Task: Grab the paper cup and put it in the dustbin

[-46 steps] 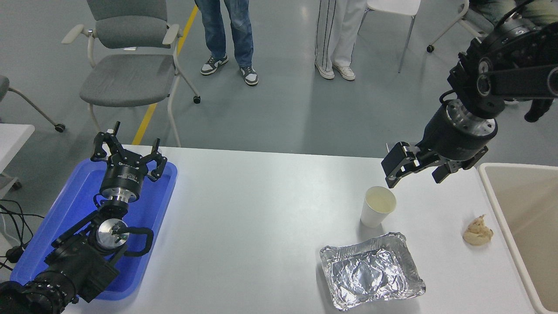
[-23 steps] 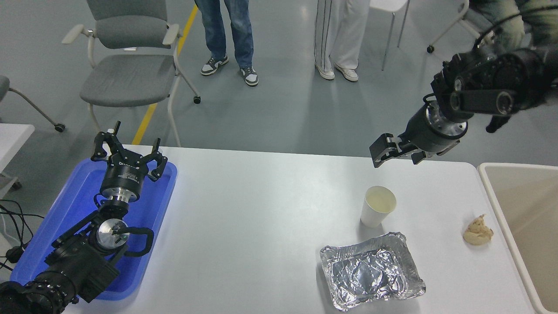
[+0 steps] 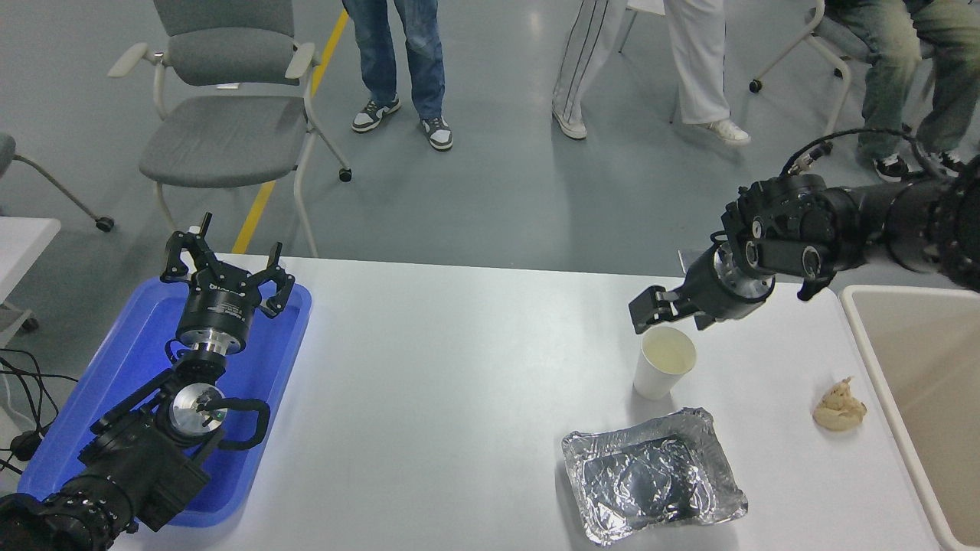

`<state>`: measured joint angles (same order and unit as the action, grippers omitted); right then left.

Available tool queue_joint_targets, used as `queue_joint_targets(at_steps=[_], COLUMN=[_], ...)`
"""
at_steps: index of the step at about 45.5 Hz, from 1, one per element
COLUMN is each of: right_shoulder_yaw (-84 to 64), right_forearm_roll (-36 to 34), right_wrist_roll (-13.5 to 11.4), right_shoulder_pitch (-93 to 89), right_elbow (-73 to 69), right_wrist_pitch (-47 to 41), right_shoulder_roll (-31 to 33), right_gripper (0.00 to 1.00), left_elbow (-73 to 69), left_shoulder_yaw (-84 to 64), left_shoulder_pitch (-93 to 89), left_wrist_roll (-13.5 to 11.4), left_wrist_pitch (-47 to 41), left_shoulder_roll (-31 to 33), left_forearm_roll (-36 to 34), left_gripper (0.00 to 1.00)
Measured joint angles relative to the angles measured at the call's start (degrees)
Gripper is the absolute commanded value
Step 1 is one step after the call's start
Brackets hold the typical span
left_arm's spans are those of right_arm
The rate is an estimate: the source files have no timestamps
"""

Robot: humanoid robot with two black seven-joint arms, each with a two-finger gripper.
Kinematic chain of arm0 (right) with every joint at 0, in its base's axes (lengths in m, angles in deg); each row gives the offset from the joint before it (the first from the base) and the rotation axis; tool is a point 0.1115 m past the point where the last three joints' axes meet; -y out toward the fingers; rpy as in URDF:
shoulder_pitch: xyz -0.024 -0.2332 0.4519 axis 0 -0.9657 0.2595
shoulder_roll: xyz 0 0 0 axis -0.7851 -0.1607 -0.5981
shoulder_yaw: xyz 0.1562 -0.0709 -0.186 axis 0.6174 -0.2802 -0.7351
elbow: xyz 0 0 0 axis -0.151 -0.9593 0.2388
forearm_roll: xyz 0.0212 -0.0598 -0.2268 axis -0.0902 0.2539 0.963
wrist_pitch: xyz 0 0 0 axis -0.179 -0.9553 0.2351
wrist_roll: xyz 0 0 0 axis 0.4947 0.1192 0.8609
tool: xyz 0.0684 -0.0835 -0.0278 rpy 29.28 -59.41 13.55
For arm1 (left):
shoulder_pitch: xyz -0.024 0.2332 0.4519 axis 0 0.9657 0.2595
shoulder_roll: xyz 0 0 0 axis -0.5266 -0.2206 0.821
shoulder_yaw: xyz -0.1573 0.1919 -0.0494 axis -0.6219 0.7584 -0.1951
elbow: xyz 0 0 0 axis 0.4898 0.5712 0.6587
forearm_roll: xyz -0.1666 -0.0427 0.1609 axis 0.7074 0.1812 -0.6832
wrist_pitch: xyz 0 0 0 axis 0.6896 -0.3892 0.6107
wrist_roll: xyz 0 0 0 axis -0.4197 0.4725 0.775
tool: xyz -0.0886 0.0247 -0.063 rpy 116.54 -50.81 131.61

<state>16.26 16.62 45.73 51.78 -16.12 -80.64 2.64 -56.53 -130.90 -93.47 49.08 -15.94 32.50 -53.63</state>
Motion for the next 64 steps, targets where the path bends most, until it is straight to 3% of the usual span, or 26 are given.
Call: queue_joint_targets(at_steps=[21,39,50,54,57,64], right_shoulder_yaw=[0.74,1.05,1.34,1.39,1.43,1.54], right_forearm_roll=[0.36,2.51,2.94,2.95,2.92,2.85], right_wrist_roll=[-0.06,-0.64,-1.44,-1.68,-1.82,-1.97], right_shoulder_pitch=[-7.37,-11.02,-12.55,-12.81,-12.96,-13.11], right_elbow=[5.71,8.54,9.15,9.18,9.18,8.73], right_wrist_pitch=[4.64,5.91,7.73,8.08,8.24,8.29], right_shoulder_roll=[0.32,0.84,1.01,1.05,1.07,1.10], right_gripper=[0.94,0.86,0.45,0.37,0.25,0.12], left_elbow=[0.00,0.00,0.00,0.00,0.00,0.00], left_shoulder_yaw=[0.00,0.00,0.00,-0.01,-0.02,-0.04], left_shoulder_pitch=[0.01,0.04,0.06,0.06,0.06,0.08], left_wrist_roll=[0.00,0.00,0.00,0.00,0.00,0.00], left_wrist_pitch=[0.05,0.05,0.05,0.05,0.05,0.05], left_shoulder_roll=[-0.03,-0.04,-0.04,-0.04,-0.04,-0.04], left_forearm_roll=[0.00,0.00,0.00,0.00,0.00,0.00], left_gripper=[1.00,1.00,1.00,1.00,1.00,1.00])
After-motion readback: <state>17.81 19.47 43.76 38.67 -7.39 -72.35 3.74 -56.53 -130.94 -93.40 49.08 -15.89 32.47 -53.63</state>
